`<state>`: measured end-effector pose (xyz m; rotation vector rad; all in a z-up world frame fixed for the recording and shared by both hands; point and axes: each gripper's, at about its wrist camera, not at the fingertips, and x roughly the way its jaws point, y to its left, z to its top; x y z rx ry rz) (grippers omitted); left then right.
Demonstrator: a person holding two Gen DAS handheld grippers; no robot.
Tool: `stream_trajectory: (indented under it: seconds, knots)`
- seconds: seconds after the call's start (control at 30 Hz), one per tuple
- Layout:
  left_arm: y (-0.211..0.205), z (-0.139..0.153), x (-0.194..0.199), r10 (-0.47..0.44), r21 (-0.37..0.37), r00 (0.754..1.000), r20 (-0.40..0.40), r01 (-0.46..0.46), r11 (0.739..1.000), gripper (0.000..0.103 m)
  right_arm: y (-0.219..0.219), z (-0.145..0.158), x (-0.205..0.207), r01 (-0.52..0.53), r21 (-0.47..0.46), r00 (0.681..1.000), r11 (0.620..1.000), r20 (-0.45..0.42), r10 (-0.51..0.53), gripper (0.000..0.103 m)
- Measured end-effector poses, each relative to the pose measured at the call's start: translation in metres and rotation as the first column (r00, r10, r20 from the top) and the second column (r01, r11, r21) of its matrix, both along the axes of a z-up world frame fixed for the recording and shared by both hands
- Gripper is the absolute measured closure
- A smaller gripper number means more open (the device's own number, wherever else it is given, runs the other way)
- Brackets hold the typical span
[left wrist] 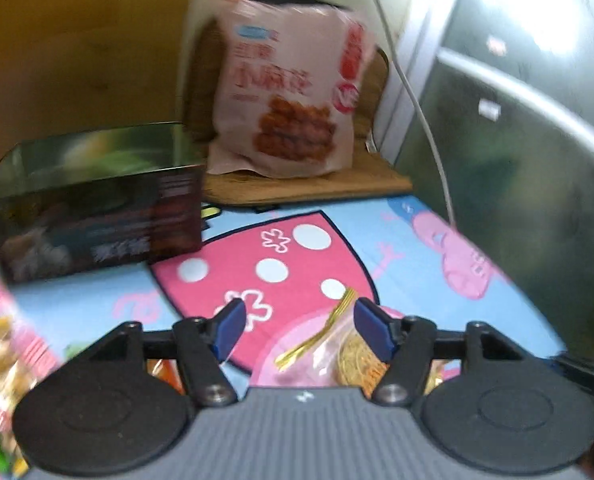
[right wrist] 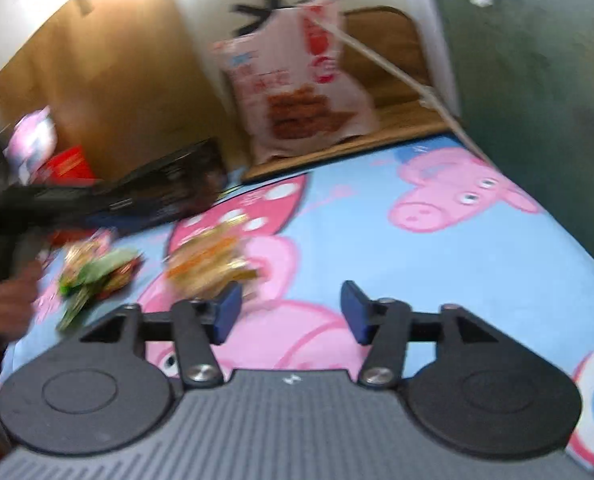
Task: Organize snacks
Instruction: 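Grasp the golden mooncake packet with the left tool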
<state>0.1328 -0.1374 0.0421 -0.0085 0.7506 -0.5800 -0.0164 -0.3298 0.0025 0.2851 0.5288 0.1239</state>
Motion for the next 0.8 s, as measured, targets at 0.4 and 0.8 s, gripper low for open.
stream_trajectory:
  seconds: [0.4,0.8]
  knots:
    - [0.008,-0.024,-0.018,-0.034,-0.082,0.988,-0.15,0.022,0.996,0.074,0.082,-0.016,0.047,-0.157,-0.238,0.987,0.959,-0.018,0.157,0.055]
    - [0.058,-0.027,-0.044,0.052,-0.153,0.982,-0.184,-0.081,0.985,0.066,0.104,-0.017,0.043,-0.272,-0.306,0.96,0.912,-0.025,0.278,0.061]
